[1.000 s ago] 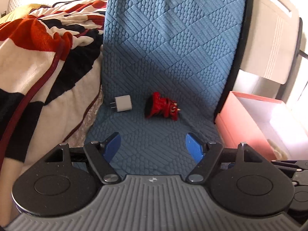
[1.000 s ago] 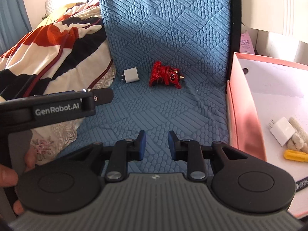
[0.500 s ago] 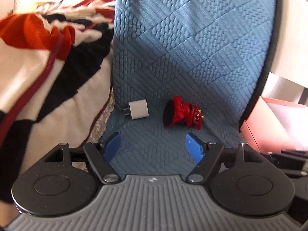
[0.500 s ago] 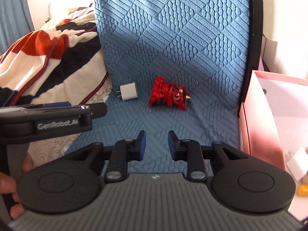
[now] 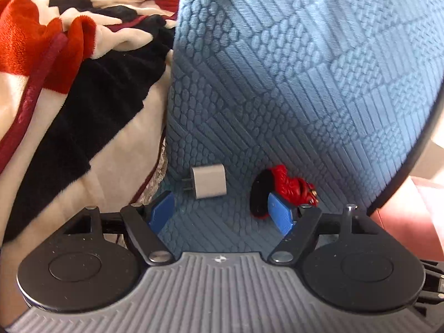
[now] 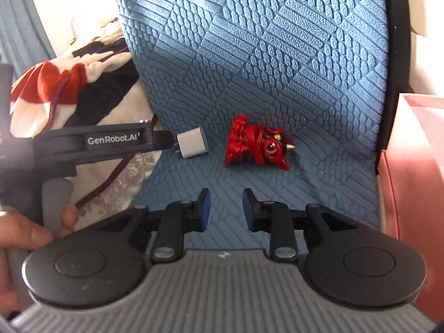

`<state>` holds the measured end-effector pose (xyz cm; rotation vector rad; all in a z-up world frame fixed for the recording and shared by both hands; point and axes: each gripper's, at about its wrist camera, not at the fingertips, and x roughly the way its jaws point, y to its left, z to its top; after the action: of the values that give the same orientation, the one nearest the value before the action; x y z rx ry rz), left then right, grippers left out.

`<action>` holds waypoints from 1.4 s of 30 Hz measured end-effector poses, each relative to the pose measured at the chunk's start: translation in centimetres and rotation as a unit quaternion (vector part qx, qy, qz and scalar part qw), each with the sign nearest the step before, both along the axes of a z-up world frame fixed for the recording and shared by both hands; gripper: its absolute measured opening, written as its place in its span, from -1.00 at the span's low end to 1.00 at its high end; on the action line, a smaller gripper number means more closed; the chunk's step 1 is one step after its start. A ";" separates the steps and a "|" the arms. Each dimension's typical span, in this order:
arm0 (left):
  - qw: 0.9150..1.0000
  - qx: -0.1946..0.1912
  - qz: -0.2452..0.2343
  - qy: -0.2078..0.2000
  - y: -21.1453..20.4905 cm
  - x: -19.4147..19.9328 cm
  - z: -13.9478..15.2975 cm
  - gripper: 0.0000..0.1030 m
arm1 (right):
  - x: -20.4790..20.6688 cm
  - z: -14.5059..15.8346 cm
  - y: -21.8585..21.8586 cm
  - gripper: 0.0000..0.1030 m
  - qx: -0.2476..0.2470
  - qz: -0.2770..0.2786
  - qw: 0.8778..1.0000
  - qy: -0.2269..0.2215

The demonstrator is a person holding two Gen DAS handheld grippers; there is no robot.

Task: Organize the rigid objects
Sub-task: 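Lower the right tool onto the red figurine while the left tool grasps the small white charger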

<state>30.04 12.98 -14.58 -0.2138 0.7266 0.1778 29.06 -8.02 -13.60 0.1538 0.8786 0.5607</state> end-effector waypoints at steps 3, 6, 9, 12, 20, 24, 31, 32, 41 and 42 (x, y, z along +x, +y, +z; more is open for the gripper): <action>1.000 0.001 0.009 0.008 1.3 1.2 -0.3 0.53 | 1.4 -0.5 0.3 -0.44 0.003 -0.002 1.000 0.002; 1.000 -0.008 0.003 0.011 2.2 2.2 -0.6 0.53 | 2.9 -1.3 0.4 -0.41 -0.006 -0.005 1.000 0.007; 1.000 0.013 -0.010 0.017 1.7 2.9 -0.9 0.53 | 4.2 -2.0 0.3 -0.41 0.004 -0.012 0.999 0.031; 0.999 0.027 -0.017 0.028 1.3 3.6 -1.5 0.53 | 5.6 -2.3 0.3 -0.41 0.020 -0.035 0.997 0.059; 0.999 0.013 -0.004 0.043 2.0 4.3 -3.1 0.53 | 9.1 -3.1 -0.7 0.01 0.064 -0.089 0.989 0.095; 0.999 0.030 -0.008 0.043 1.7 4.9 -3.8 0.53 | 10.1 -3.6 -1.4 0.05 0.068 -0.102 0.988 0.097; 0.998 0.035 0.006 0.053 1.8 6.6 -5.5 0.53 | 12.6 -5.3 -3.7 0.12 0.100 -0.152 0.976 0.121; 0.997 0.044 0.013 0.059 1.7 6.8 -5.8 0.53 | 13.0 -5.7 -4.0 0.12 0.109 -0.160 0.973 0.129; 0.996 0.056 0.039 0.055 1.6 7.9 -6.9 0.53 | 15.7 -8.3 -4.4 0.13 0.155 -0.192 0.951 0.188; 0.996 0.059 0.038 0.057 1.5 8.4 -7.5 0.53 | 15.9 -8.4 -4.4 0.13 0.157 -0.191 0.950 0.193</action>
<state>38.47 14.48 -22.04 -0.1197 0.8188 0.3052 44.94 -12.43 -22.03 0.7284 1.0993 0.3036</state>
